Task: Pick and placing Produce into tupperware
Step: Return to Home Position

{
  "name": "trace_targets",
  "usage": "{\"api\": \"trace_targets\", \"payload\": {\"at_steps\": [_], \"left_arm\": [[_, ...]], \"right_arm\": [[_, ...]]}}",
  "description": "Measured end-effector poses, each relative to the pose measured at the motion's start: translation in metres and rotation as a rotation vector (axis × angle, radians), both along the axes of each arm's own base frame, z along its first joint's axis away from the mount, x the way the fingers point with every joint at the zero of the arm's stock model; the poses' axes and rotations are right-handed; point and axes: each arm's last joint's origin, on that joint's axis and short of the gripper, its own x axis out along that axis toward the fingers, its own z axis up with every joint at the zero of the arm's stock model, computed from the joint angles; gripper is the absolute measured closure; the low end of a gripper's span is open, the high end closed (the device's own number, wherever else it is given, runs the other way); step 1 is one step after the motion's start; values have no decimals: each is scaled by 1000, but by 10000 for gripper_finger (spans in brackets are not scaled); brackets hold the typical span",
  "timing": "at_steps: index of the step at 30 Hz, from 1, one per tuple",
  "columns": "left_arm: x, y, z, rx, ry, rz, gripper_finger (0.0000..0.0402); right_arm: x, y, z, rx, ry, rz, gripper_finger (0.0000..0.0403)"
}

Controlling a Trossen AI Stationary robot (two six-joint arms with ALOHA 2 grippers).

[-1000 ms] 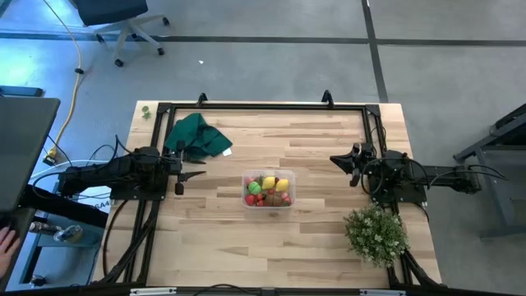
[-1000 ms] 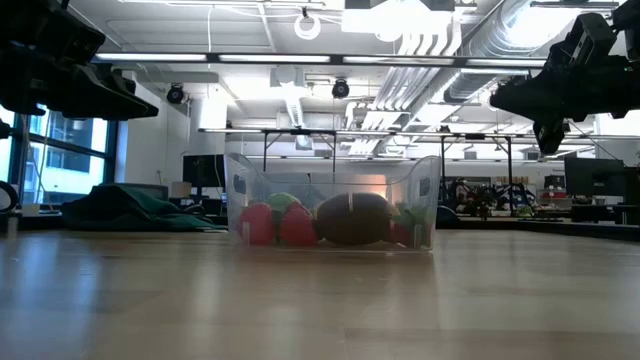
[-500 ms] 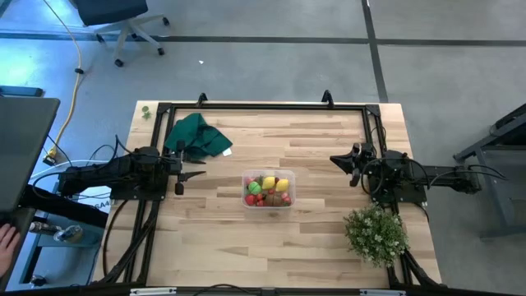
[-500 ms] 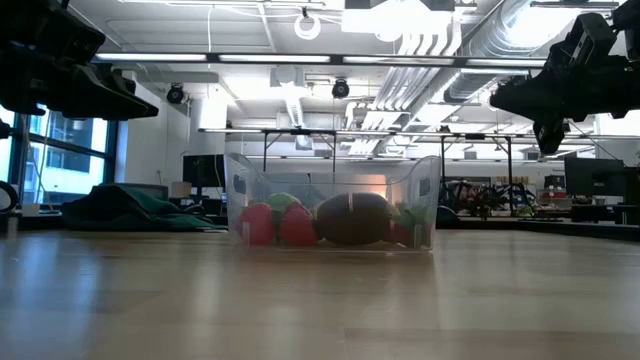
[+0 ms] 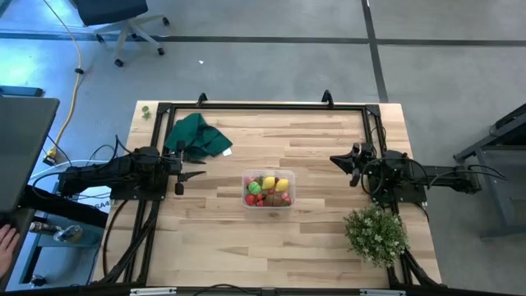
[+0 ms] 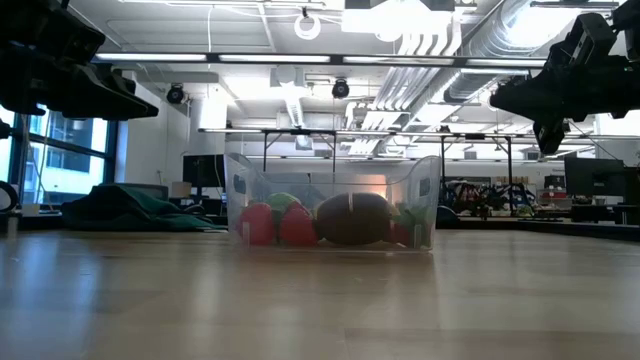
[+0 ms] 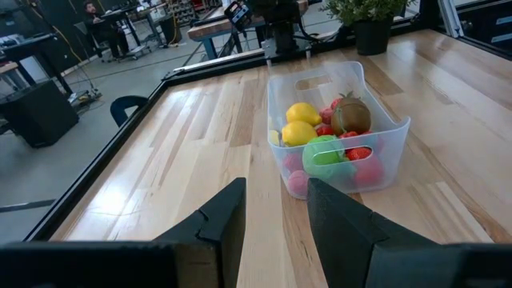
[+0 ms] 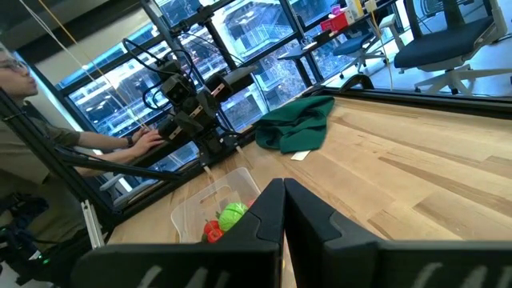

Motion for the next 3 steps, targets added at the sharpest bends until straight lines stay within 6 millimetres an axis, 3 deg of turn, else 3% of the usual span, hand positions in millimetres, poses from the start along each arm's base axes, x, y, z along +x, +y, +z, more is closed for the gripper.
{"api": "trace_targets", "payload": {"at_steps": [3], "left_arm": [[0, 0, 0, 0, 0, 0, 279]], "right_arm": [[0, 0, 0, 0, 0, 0, 402]]}}
